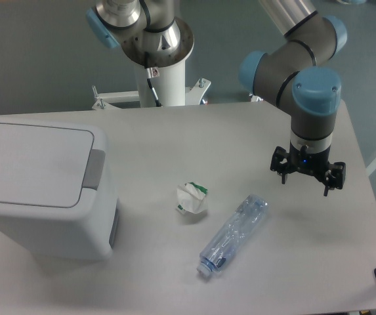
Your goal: Open the trash can
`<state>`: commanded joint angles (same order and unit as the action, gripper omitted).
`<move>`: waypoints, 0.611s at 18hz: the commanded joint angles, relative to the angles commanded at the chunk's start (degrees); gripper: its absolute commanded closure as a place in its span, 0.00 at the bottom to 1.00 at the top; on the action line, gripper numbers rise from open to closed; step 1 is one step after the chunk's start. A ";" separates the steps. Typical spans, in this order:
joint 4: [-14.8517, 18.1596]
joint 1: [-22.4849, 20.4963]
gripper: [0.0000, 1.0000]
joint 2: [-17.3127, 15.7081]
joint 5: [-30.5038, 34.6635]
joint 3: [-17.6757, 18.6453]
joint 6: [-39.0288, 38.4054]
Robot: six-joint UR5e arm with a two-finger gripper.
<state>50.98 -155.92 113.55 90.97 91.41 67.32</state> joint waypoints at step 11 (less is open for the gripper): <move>0.53 0.00 0.00 -1.32 -5.97 -0.09 -3.77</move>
<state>51.50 -155.92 112.24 85.00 91.32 63.56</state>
